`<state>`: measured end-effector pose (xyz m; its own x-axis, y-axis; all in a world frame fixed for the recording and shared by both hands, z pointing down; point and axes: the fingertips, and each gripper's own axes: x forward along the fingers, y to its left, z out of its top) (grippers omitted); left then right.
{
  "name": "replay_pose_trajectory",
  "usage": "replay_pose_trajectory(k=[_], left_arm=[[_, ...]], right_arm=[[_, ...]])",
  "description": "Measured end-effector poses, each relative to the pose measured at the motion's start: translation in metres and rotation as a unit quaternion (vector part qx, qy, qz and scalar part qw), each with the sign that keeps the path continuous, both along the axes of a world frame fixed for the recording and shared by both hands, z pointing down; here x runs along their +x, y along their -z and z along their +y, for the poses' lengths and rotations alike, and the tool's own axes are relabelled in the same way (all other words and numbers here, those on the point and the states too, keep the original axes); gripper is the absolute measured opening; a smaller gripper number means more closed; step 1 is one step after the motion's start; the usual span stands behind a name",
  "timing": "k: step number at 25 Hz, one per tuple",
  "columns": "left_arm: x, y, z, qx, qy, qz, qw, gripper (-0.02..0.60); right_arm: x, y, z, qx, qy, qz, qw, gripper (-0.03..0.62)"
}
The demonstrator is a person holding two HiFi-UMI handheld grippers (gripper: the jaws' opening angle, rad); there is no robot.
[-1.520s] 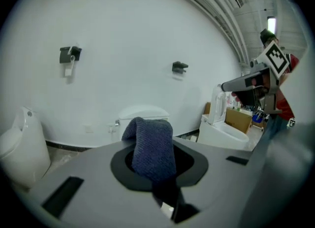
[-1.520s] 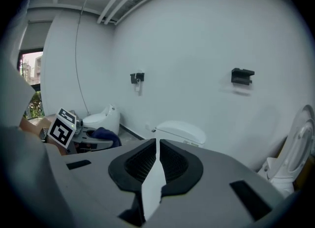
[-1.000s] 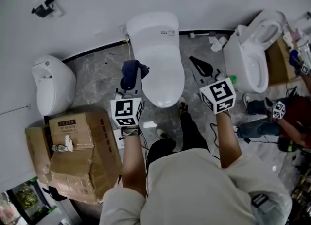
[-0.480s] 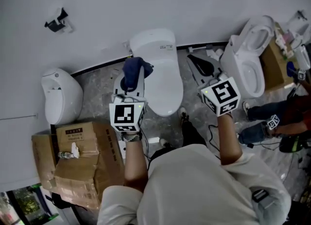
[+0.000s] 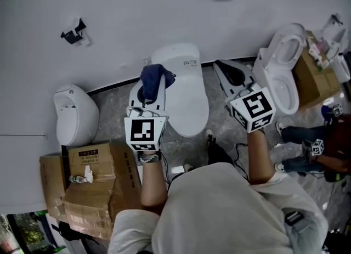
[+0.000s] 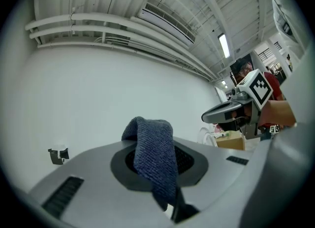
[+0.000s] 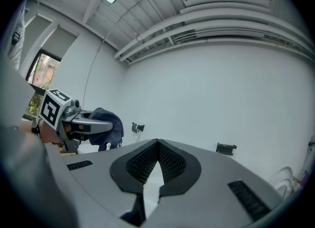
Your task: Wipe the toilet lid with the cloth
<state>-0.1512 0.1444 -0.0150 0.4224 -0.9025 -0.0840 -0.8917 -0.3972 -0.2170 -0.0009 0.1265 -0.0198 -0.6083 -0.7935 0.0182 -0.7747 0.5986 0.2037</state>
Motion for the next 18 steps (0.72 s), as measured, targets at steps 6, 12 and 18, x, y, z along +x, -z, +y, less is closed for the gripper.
replay_pose_trajectory(k=[6, 12, 18], left_arm=[[0.000, 0.004, 0.005, 0.001, 0.001, -0.003, 1.0000, 0.052], [-0.005, 0.006, 0.006, 0.002, 0.005, -0.006, 1.0000, 0.052], [-0.011, 0.006, 0.006, 0.002, 0.008, -0.005, 1.0000, 0.052]], right_arm=[[0.000, 0.003, 0.007, -0.002, 0.000, 0.003, 1.000, 0.028], [-0.002, 0.008, 0.008, -0.001, 0.003, -0.001, 1.000, 0.028], [-0.009, 0.007, 0.007, -0.002, 0.006, 0.002, 1.000, 0.028]])
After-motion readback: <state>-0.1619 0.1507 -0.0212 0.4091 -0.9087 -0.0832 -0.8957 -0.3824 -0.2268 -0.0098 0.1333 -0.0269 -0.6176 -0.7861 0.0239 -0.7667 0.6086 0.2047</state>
